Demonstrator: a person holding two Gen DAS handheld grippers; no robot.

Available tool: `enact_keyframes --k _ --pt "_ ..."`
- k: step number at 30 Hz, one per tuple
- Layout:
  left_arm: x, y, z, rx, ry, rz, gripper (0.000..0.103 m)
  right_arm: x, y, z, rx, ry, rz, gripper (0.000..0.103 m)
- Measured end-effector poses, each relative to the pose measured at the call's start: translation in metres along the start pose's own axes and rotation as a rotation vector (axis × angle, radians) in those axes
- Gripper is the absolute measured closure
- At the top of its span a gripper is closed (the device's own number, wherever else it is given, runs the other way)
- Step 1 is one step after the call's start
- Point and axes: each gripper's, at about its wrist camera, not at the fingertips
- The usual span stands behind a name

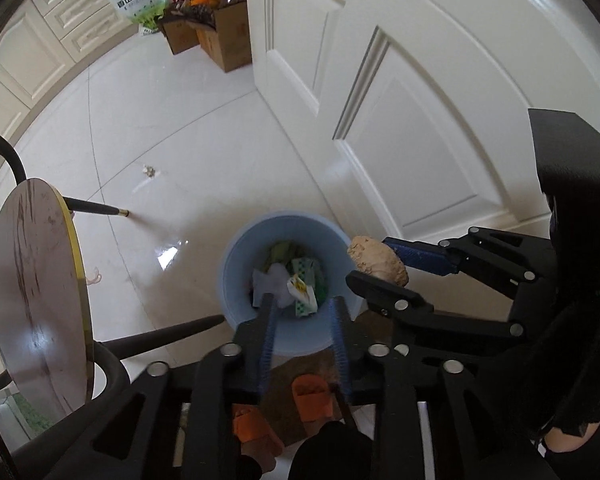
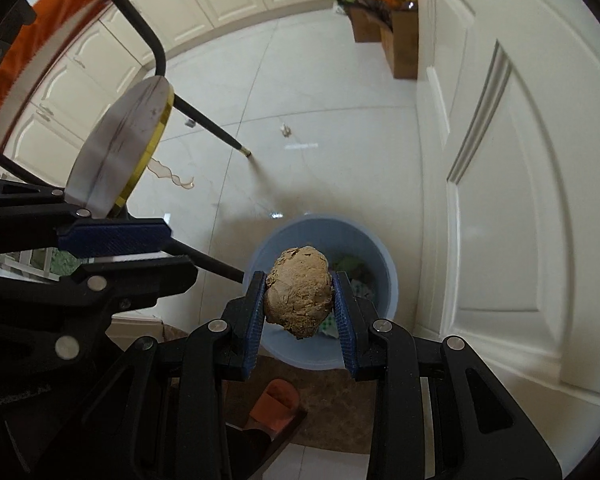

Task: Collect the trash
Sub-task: 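Open both grippers over the bin to drop the wrapper and walnut, then move both open grippers back over the orange table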

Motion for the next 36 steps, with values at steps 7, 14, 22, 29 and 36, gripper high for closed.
enact_keyframes --k 7,14,22,29,36 --pt "0.011 -0.013 0.0 -0.014 -0.011 0.03 0.066 0.0 0.0 -0.004 -0.037 0.023 0.009 0.067" --pt "0.045 -0.043 -0.01 0.015 -0.021 0.089 0.062 0.008 -0.035 -0.022 -0.033 0.015 0.071 0.052" --pt "0.107 -0.122 -0.028 0.054 -0.029 0.259 0.061 0.021 -0.121 -0.067 -0.023 -0.043 0.242 0.036" --pt "0.172 -0.187 -0.084 0.03 -0.089 0.449 0.048 0.0 -0.186 -0.147 -0.015 -0.181 0.382 0.031" --pt "0.22 -0.237 -0.164 -0.083 -0.213 0.538 0.045 -0.055 -0.194 -0.254 0.021 -0.398 0.386 0.023"
Point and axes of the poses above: each gripper's, at about its wrist camera, not at the fingertips, and y roughly the way its jaws point, z to its right, x to its underside, and after that the axes turned 12 degrees about -z, right-handed
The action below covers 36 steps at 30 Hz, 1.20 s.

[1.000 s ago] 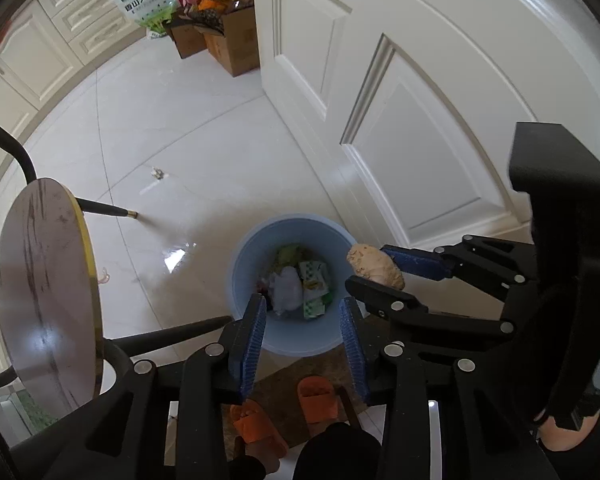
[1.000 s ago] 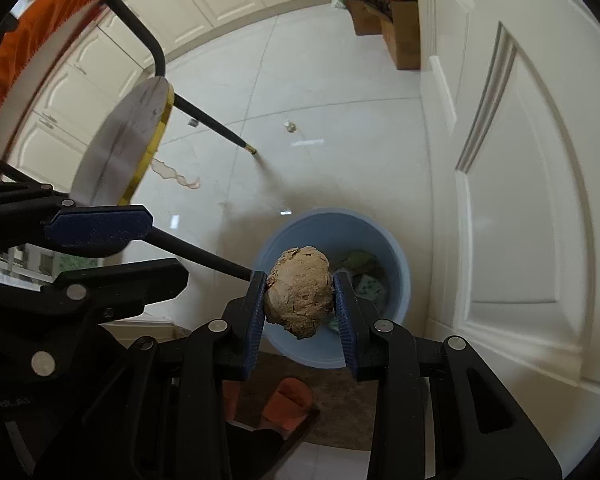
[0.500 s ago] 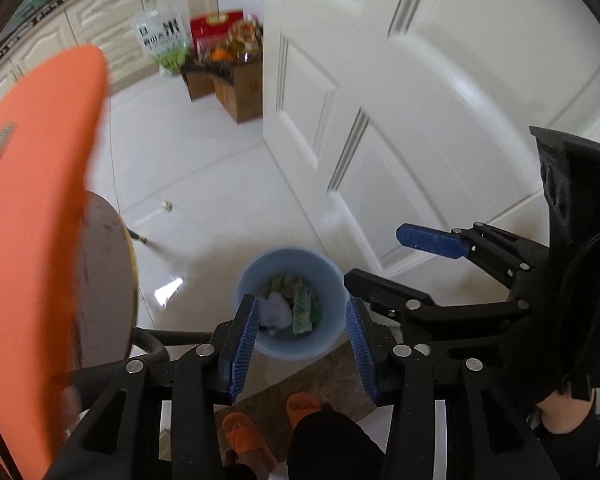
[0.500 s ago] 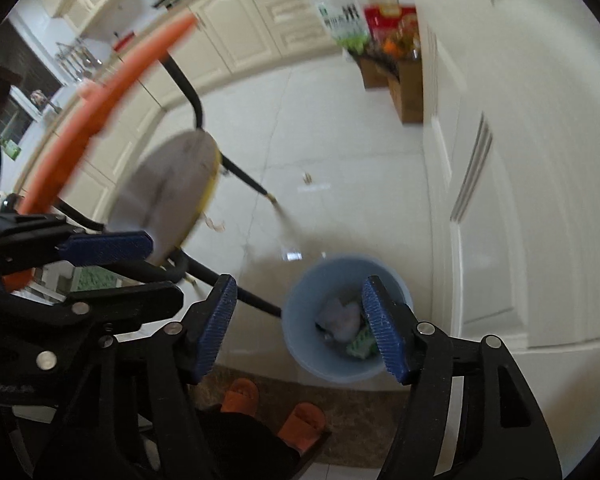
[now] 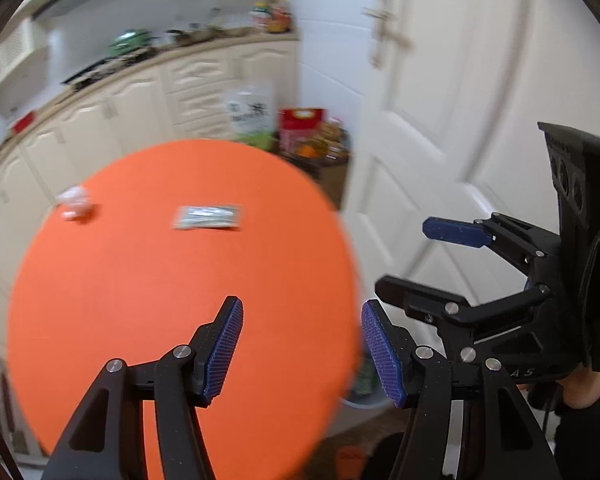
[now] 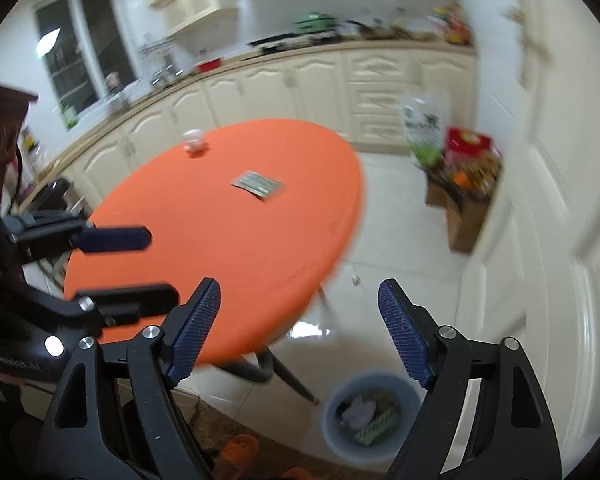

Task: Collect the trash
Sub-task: 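Move both open grippers back over the orange table, then grasp the white-green snack bar wrapper with the right gripper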

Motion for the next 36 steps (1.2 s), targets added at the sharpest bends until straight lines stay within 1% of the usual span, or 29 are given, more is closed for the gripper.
enact_keyframes --k 2,3,4,5,6,7,9,10,11,13,14,18,20,21,22,23,24,25,29,30,31,34,36 --pt "0.0 -0.01 -0.028 -0.045 -0.039 0.007 0.045 -0.029 0.02 -0.025 0.005 -0.087 -0.034 0.023" --pt "-0.001 -0.014 -0.042 -0.068 -0.057 0.015 0.044 -0.038 0.028 -0.03 0.014 -0.11 -0.044 0.023" --pt "-0.002 -0.018 -0.057 -0.097 -0.072 0.021 0.041 -0.051 0.041 -0.039 0.03 -0.143 -0.065 0.023" --pt "-0.004 -0.025 -0.06 -0.121 -0.081 0.023 0.038 -0.063 0.053 -0.044 0.043 -0.165 -0.075 0.023" --pt "-0.005 -0.03 -0.069 -0.148 -0.095 0.028 0.033 -0.073 0.064 -0.049 0.055 -0.182 -0.083 0.023" --pt "-0.006 -0.031 -0.08 -0.179 -0.114 0.036 0.032 -0.083 0.076 -0.054 0.064 -0.195 -0.095 0.023" --pt "-0.018 -0.021 -0.09 -0.213 -0.15 0.032 0.032 -0.1 0.096 -0.059 0.083 -0.21 -0.105 0.023" --pt "-0.02 -0.017 -0.096 -0.212 -0.162 0.028 0.032 -0.112 0.112 -0.063 0.103 -0.224 -0.123 0.023" --pt "-0.027 -0.016 -0.096 -0.215 -0.177 0.023 0.032 -0.115 0.121 -0.063 0.111 -0.228 -0.135 0.023" --pt "-0.033 -0.004 -0.108 -0.233 -0.21 0.004 0.032 -0.123 0.144 -0.063 0.108 -0.239 -0.164 0.023" --pt "-0.037 0.002 -0.113 -0.231 -0.216 -0.004 0.032 -0.127 0.155 -0.063 0.106 -0.244 -0.179 0.023" --pt "-0.053 0.034 -0.127 -0.227 -0.238 -0.044 0.032 -0.13 0.174 -0.06 0.139 -0.296 -0.203 0.024" --pt "-0.069 0.039 -0.139 -0.219 -0.249 -0.049 0.032 -0.131 0.18 -0.056 0.137 -0.309 -0.219 0.03" --pt "-0.069 0.037 -0.146 -0.211 -0.257 -0.048 0.032 -0.131 0.184 -0.055 0.132 -0.308 -0.229 0.038" --pt "-0.071 0.038 -0.151 -0.203 -0.265 -0.047 0.032 -0.131 0.184 -0.052 0.108 -0.296 -0.222 0.04" --pt "-0.071 0.034 -0.157 -0.203 -0.275 -0.048 0.032 -0.131 0.185 -0.049 0.084 -0.282 -0.222 0.046" --pt "-0.073 0.037 -0.166 -0.204 -0.288 -0.052 0.032 -0.132 0.185 -0.042 0.055 -0.271 -0.224 0.054" --pt "-0.075 0.038 -0.169 -0.202 -0.292 -0.053 0.032 -0.132 0.185 -0.039 0.045 -0.258 -0.219 0.056" --pt "-0.083 0.04 -0.188 -0.194 -0.332 -0.029 0.032 -0.131 0.182 -0.035 0.049 -0.243 -0.22 0.064" --pt "-0.085 0.042 -0.194 -0.192 -0.346 -0.02 0.032 -0.133 0.181 -0.035 0.048 -0.245 -0.22 0.074" --pt "-0.088 0.045 -0.198 -0.195 -0.356 -0.016 0.032 -0.133 0.181 -0.035 0.053 -0.249 -0.216 0.081" --pt "-0.096 0.059 -0.215 -0.224 -0.402 -0.004 0.032 -0.132 0.18 -0.037 0.067 -0.264 -0.193 0.088" --pt "-0.101 0.064 -0.224 -0.241 -0.416 0.007 0.032 -0.136 0.183 -0.04 0.066 -0.262 -0.184 0.09"
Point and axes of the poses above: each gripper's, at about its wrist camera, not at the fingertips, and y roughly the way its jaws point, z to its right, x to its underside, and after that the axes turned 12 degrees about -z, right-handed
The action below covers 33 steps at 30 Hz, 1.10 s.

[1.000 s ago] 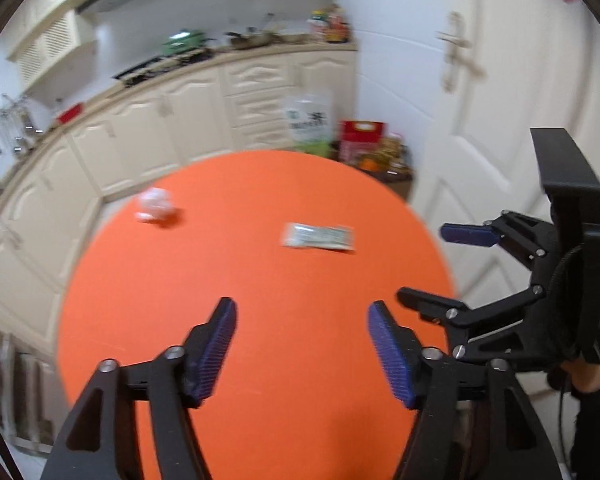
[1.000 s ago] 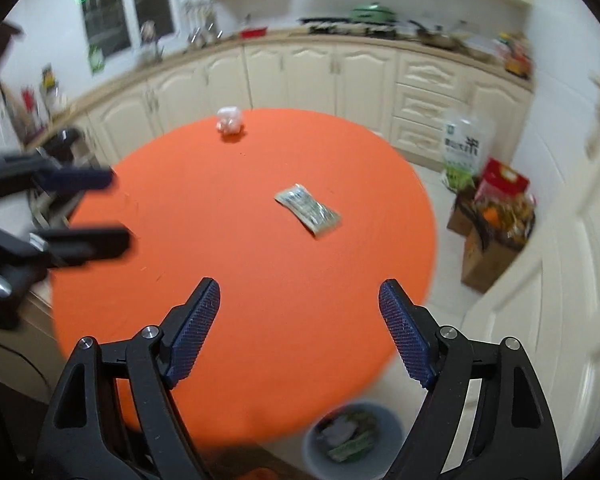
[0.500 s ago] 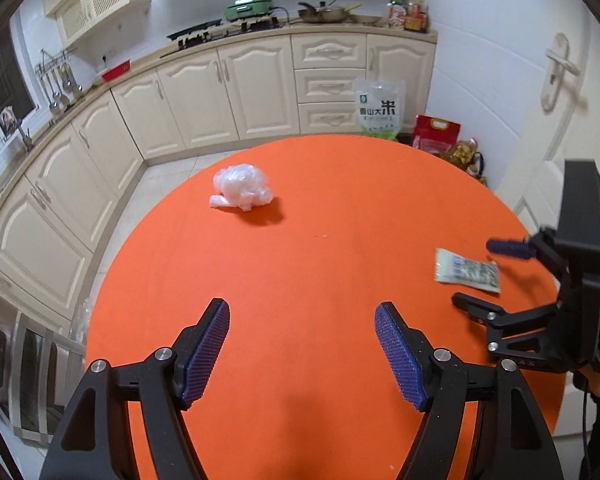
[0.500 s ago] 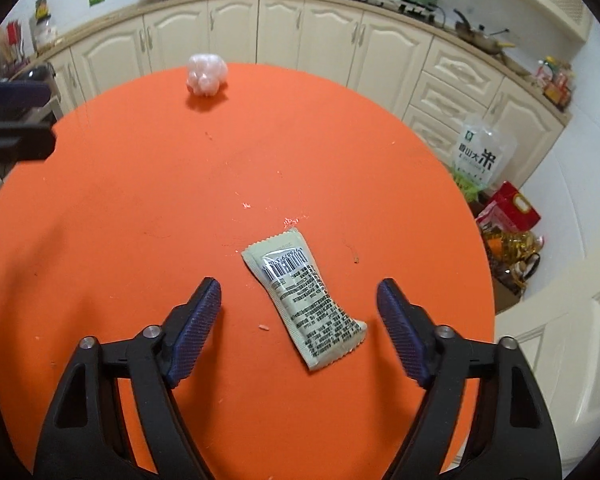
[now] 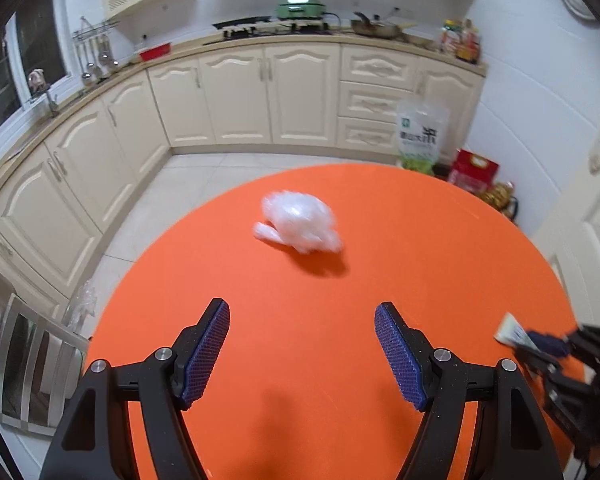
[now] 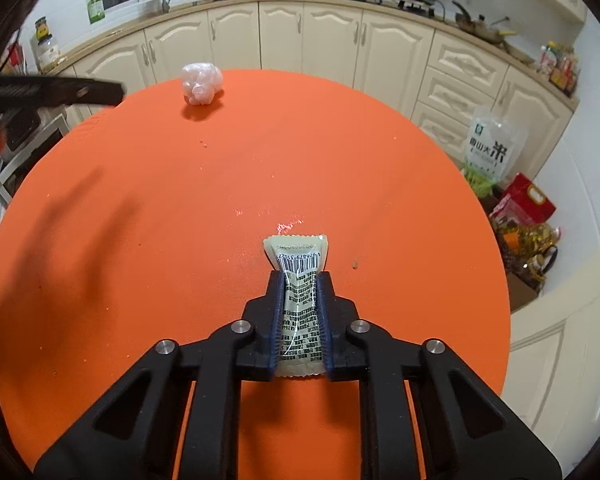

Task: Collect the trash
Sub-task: 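Grasp the white-green snack bar wrapper with the right gripper, then grasp the clear plastic bag with the left gripper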

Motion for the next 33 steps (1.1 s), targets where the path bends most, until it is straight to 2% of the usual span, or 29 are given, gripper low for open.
enact_keyframes --k 6,9,13,17,18,20,22,27,33 --pt "-0.028 0.032 -0.012 -0.005 -0.068 0.006 0.032 -0.024 0.003 0.002 -0.043 0.017 0.038 0.092" --pt "-0.045 0.056 -0.012 -0.016 -0.07 -0.002 0.032 -0.038 0.007 0.001 -0.064 0.021 0.048 0.092" --pt "-0.067 0.082 -0.007 0.03 -0.067 -0.014 0.032 -0.053 0.013 -0.003 -0.095 0.011 0.051 0.092" --pt "-0.082 0.102 0.001 0.003 -0.058 -0.018 0.032 -0.062 0.022 -0.006 -0.103 0.011 0.04 0.092" --pt "-0.085 0.107 0.003 -0.016 -0.052 -0.024 0.035 -0.064 0.024 -0.007 -0.107 0.011 0.039 0.092" --pt "-0.09 0.119 0.005 -0.025 -0.042 -0.05 0.055 -0.065 0.027 -0.007 -0.11 0.015 0.036 0.091" --pt "-0.094 0.127 0.004 -0.022 -0.048 -0.082 0.065 -0.065 0.028 -0.006 -0.117 0.021 0.036 0.092" --pt "-0.092 0.115 0.003 0.001 -0.049 -0.051 0.07 -0.06 0.023 -0.003 -0.135 0.033 0.044 0.092" --pt "-0.058 0.071 0.013 0.059 -0.015 -0.009 0.07 -0.045 -0.007 -0.006 -0.147 0.042 0.074 0.092"
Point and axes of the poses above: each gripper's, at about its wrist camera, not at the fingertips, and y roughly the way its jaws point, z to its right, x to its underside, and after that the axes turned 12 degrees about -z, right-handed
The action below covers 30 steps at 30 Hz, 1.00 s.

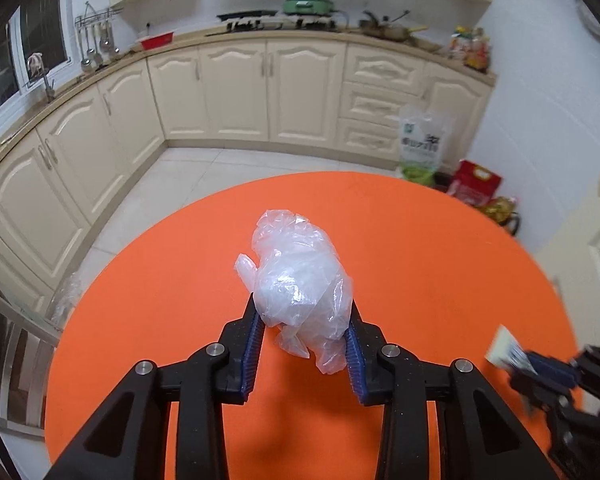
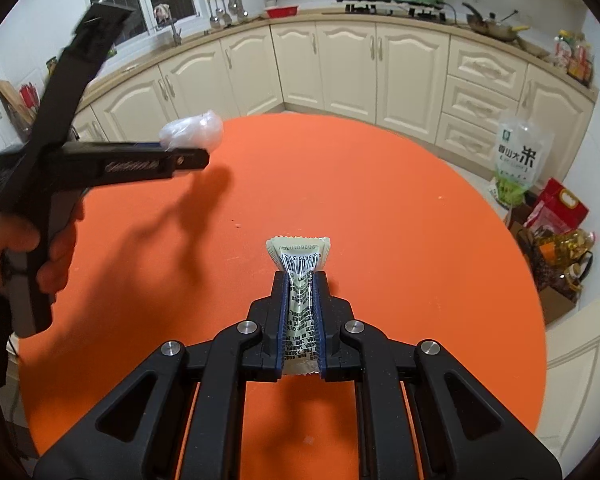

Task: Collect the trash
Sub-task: 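Grasp the clear plastic bag with the left gripper, then carry the plastic bag and snack bar wrapper over the blue bin with both grippers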

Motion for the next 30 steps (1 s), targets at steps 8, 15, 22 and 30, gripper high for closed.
enact_keyframes --k 8,15,22,30 --pt "0.074 -0.07 0.035 0.039 0.121 0.058 0.07 0.047 -0.062 -0.015 0.004 0.01 0.047 0.091" --pt "0.159 -0.137 0.089 0.104 0.237 0.058 0.07 0.133 -0.129 -0.013 0.056 0.046 0.078 0.091" --pt "0.242 -0.171 0.179 0.199 0.425 0.03 0.07 0.234 -0.175 0.014 0.141 0.148 0.085 0.091" --pt "0.298 -0.138 0.254 0.255 0.562 -0.082 0.07 0.335 -0.17 0.07 0.182 0.329 0.037 0.091"
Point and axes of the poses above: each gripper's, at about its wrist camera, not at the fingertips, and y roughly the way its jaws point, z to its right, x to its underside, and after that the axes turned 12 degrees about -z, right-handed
